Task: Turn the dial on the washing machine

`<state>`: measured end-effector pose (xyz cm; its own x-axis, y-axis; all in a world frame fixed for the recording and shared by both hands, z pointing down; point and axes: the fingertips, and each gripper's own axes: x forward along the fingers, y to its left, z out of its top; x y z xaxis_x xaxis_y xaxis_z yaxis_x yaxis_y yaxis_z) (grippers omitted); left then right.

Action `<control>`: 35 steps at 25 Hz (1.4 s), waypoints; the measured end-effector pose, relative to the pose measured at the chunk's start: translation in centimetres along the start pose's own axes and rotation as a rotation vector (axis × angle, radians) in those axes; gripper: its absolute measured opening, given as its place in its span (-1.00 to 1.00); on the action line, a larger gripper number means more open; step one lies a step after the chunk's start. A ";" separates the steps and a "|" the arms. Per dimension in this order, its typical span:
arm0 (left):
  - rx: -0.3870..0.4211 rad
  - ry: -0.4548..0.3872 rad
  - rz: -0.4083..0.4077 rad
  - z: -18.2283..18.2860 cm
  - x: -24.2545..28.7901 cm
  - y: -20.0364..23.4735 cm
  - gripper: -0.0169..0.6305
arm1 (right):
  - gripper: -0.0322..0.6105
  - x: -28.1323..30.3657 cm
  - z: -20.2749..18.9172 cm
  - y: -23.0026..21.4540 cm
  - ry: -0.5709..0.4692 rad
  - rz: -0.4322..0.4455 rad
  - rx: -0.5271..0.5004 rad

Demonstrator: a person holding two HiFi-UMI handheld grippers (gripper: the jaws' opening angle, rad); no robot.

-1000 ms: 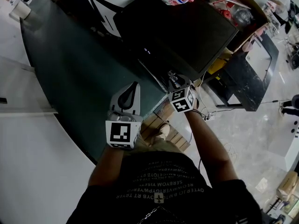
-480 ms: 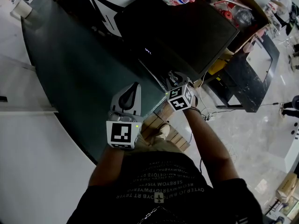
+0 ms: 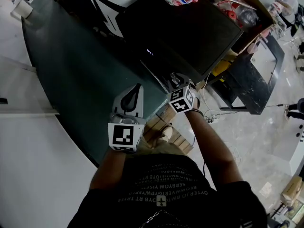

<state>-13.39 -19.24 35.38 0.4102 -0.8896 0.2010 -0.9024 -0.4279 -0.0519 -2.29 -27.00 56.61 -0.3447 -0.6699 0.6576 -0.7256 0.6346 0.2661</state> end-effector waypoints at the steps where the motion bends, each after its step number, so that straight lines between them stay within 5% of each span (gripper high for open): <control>1: 0.002 0.001 -0.002 0.0 0.1 -0.1 -0.94 | -0.50 -0.1 -0.1 0.0 -0.001 -0.001 0.001; 35: 0.007 -0.003 0.015 0.5 -0.3 0.2 -0.94 | -0.46 0.4 0.3 0.2 0.015 -0.001 -0.051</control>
<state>-13.67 -19.13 34.82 0.3974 -0.8963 0.1967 -0.9073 -0.4159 -0.0617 -2.79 -27.24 56.74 -0.3351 -0.6649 0.6676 -0.6945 0.6531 0.3018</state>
